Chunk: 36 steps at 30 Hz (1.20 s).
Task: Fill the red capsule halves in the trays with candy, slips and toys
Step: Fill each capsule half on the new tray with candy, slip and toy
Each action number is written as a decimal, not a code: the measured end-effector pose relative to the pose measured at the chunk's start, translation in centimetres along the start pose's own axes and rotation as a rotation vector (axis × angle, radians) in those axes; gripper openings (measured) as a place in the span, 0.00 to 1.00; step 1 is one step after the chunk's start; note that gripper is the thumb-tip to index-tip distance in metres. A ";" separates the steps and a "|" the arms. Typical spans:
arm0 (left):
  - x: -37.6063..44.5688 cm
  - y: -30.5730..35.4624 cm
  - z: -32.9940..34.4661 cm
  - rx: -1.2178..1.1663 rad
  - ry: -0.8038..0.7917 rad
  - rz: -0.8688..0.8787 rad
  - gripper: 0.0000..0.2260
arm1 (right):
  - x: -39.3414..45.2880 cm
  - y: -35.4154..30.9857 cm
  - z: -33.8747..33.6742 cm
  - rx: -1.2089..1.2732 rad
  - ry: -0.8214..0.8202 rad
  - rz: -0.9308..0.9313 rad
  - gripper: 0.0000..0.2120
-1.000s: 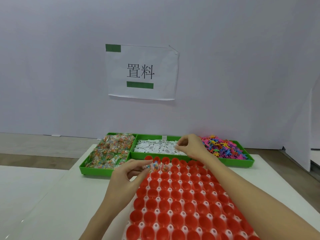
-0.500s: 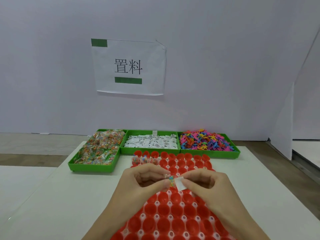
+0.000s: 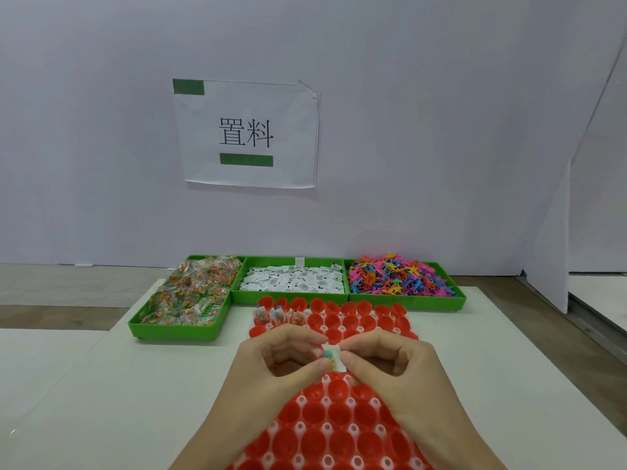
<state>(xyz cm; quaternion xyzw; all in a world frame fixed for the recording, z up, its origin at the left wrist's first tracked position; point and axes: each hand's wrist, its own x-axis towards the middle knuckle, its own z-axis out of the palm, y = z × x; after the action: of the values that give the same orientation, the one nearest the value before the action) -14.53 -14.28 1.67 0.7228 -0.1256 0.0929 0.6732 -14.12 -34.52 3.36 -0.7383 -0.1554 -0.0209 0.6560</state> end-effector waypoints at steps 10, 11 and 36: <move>-0.1 0.2 -0.3 0.042 -0.032 0.024 0.12 | -0.2 -0.4 0.1 -0.035 -0.080 0.020 0.08; 0.0 0.2 -0.3 0.045 -0.034 0.025 0.12 | -0.1 -0.7 0.0 -0.047 -0.098 0.021 0.08; 0.7 0.3 -1.4 0.010 0.079 -0.005 0.08 | 20.6 6.9 -7.5 -1.649 -0.063 -0.363 0.11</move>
<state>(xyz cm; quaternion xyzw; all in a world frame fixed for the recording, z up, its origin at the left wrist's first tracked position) -13.95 -12.99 2.30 0.7223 -0.0968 0.1203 0.6741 8.57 -38.30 2.61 -0.9446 -0.2247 -0.2120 -0.1111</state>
